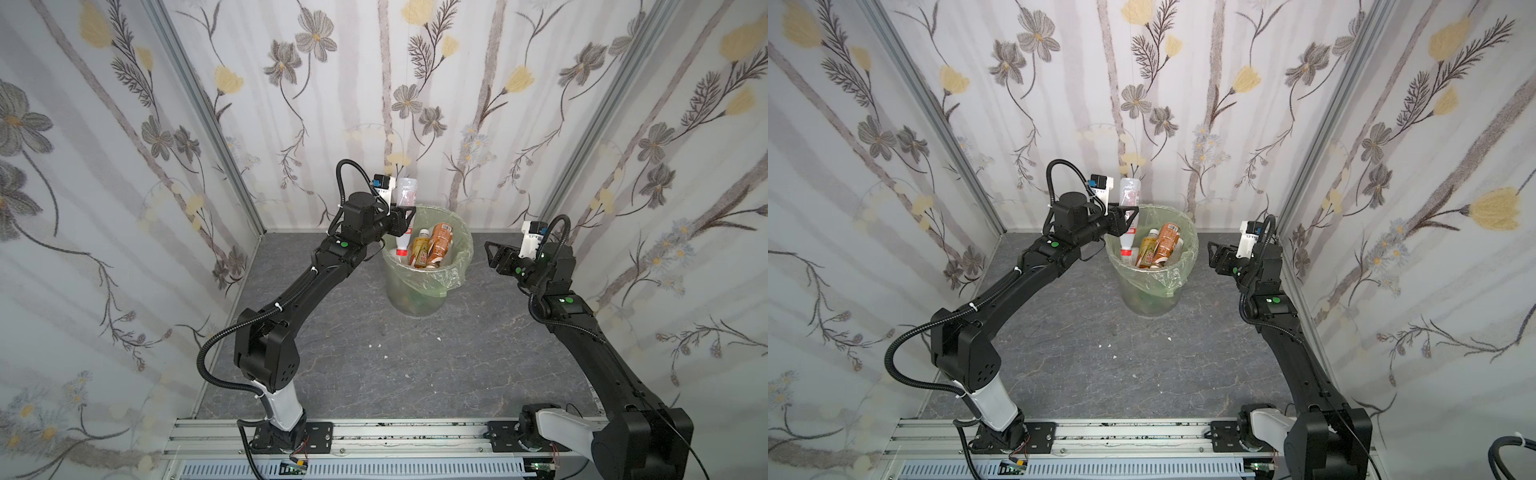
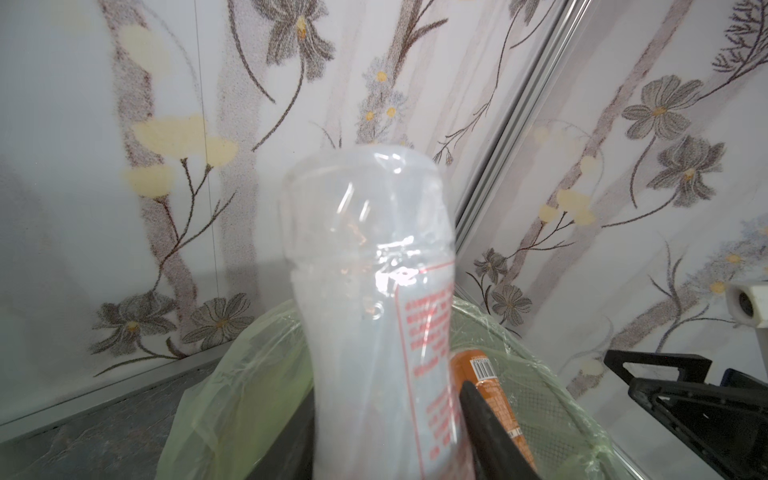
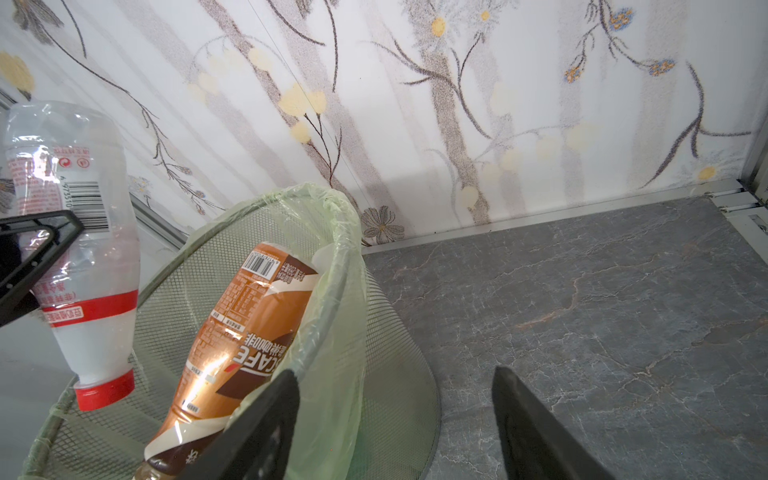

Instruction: Put the plastic bottles in the bin

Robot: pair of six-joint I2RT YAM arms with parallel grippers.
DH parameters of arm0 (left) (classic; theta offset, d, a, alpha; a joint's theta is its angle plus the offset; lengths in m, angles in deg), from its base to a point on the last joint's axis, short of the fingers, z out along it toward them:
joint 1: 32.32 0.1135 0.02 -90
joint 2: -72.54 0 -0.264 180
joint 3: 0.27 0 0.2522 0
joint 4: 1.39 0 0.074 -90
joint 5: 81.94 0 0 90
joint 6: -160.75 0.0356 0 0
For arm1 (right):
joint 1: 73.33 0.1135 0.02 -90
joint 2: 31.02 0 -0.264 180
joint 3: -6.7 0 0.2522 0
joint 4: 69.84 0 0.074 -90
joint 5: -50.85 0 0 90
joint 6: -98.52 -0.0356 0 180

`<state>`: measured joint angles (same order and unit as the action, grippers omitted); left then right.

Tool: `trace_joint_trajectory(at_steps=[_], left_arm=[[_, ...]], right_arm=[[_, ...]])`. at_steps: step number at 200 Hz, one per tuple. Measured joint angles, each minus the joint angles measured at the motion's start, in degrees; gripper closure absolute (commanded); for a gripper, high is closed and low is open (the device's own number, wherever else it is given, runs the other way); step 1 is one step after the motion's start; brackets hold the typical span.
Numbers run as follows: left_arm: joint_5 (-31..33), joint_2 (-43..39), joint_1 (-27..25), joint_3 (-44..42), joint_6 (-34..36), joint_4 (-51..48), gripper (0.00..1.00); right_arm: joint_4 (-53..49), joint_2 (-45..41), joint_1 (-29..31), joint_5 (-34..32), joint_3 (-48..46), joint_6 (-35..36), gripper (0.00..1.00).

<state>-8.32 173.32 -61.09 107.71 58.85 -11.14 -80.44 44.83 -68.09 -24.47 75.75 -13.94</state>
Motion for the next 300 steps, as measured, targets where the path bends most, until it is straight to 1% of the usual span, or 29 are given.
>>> trace_joint_trajectory(at_steps=[22, 68, 86, 155, 177, 192, 211, 235, 274, 300], left_arm=[[0.1, 0.2, 0.0, -1.6, 1.2, -0.1, 0.47], [-0.4, 0.0, 0.0, -3.2, 1.8, -0.9, 0.29], [-0.4, -0.5, 0.0, -3.8, 2.1, -1.2, 0.25], [0.2, -4.0, 0.1, -6.8, 3.2, -2.1, 0.23], [2.3, -5.9, 0.2, -8.2, 4.3, -2.3, 0.17], [4.6, -8.1, 0.5, -10.2, 4.6, -2.5, 0.13], [7.6, -11.6, 1.8, -13.4, 5.6, -2.6, 0.09], [10.6, -16.8, 4.9, -18.4, 5.7, -2.5, 0.06], [13.8, -24.2, 10.3, -27.6, 5.7, -2.5, 0.02], [15.9, -28.8, 12.0, -33.9, 5.7, -2.4, 0.0]], right_arm=[[0.1, 0.6, -0.1, 0.0, 0.7, 0.0, 0.26], [0.0, 1.7, -0.3, 0.1, 1.5, 0.0, 0.26], [0.1, 1.8, -0.3, 0.2, 1.5, 0.0, 0.26], [0.1, 1.7, -0.3, 0.2, 1.2, 0.0, 0.26], [0.1, 1.7, -0.3, 0.1, 1.2, 0.0, 0.25], [0.1, 1.6, -0.6, -0.1, 1.2, 0.0, 0.22], [0.1, 1.4, -1.2, -0.6, 1.2, 0.0, 0.19], [0.1, 1.3, -2.1, -1.6, 1.2, 0.5, 0.17], [0.2, 2.3, -3.8, -2.6, 1.2, 0.6, 0.14], [0.9, 2.7, -4.6, -2.6, 0.8, 0.6, 0.12]])
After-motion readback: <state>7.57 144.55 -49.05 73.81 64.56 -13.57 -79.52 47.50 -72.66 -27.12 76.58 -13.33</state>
